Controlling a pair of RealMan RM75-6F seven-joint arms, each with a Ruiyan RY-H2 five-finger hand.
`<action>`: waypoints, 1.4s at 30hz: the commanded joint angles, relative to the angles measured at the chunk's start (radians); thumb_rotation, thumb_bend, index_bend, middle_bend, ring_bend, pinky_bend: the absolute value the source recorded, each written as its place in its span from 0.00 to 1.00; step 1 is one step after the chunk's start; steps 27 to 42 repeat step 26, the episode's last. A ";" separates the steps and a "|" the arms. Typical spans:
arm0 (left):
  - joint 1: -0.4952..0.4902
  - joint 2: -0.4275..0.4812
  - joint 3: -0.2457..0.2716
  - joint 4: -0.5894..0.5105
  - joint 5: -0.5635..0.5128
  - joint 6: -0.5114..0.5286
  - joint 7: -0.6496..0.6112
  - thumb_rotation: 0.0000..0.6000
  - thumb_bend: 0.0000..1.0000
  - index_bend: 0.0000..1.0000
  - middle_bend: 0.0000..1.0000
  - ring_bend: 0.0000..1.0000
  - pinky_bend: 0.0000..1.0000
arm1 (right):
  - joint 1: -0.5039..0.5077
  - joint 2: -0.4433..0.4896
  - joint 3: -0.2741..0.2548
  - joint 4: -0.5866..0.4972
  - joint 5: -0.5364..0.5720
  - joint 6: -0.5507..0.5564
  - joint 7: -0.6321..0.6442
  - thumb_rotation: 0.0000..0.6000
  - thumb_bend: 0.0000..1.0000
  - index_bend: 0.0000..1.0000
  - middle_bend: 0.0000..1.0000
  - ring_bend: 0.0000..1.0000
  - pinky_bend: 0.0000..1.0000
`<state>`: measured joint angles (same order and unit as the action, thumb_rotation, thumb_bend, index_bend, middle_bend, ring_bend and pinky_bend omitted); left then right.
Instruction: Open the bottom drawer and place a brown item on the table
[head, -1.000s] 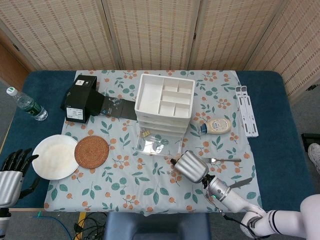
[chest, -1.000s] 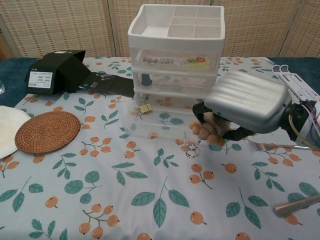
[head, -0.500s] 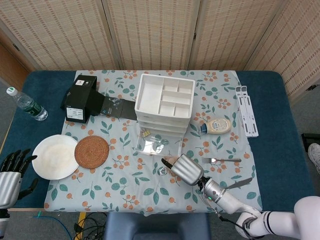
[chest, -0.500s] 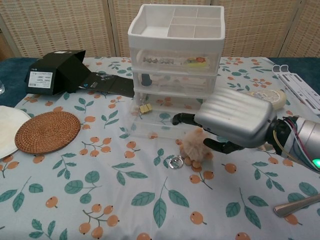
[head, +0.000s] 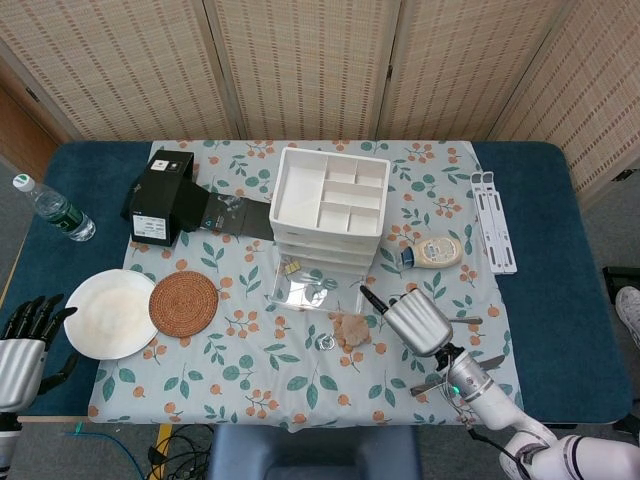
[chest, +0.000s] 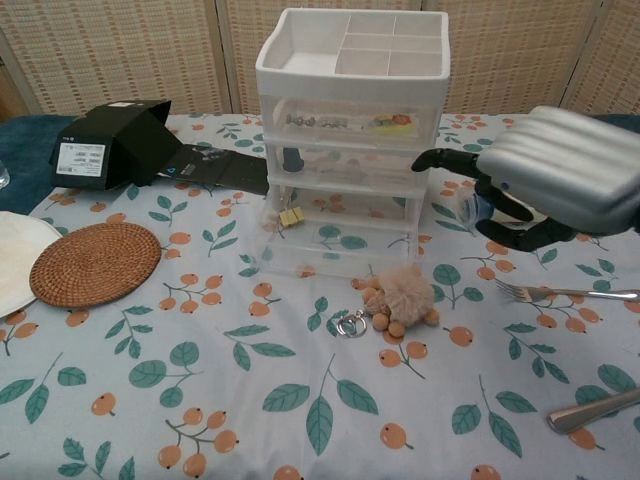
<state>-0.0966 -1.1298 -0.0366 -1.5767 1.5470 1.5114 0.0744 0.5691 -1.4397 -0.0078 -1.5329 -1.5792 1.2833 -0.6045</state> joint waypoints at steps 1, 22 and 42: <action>-0.009 -0.002 -0.002 -0.003 -0.003 -0.013 0.008 1.00 0.32 0.20 0.12 0.07 0.09 | -0.073 0.069 0.011 -0.059 0.052 0.071 0.036 1.00 0.44 0.13 0.73 0.85 1.00; -0.057 -0.025 -0.013 -0.051 0.025 -0.037 0.090 1.00 0.32 0.20 0.11 0.06 0.09 | -0.359 0.313 -0.023 -0.128 0.154 0.240 0.381 1.00 0.42 0.00 0.06 0.01 0.08; -0.056 -0.024 -0.007 -0.067 0.032 -0.034 0.108 1.00 0.32 0.20 0.11 0.06 0.09 | -0.410 0.319 -0.021 -0.125 0.156 0.287 0.409 1.00 0.41 0.00 0.06 0.01 0.08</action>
